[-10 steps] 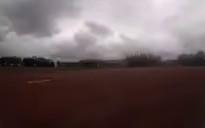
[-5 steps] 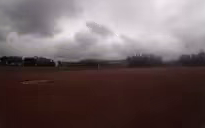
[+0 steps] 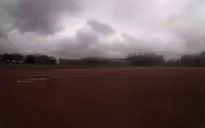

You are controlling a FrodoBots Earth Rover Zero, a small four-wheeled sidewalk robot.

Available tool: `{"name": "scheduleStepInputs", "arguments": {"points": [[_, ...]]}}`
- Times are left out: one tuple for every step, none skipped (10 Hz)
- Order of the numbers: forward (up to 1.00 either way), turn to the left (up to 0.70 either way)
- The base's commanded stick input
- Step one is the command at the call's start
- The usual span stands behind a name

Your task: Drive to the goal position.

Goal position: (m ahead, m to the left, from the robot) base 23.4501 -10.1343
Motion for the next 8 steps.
{"name": "scheduleStepInputs", "arguments": {"points": [[0.7, 0.0], [0.7, 0.0], [0.7, 0.0], [0.7, 0.0], [0.7, 0.0], [0.7, 0.0], [0.7, 0.0], [0.7, 0.0]]}}
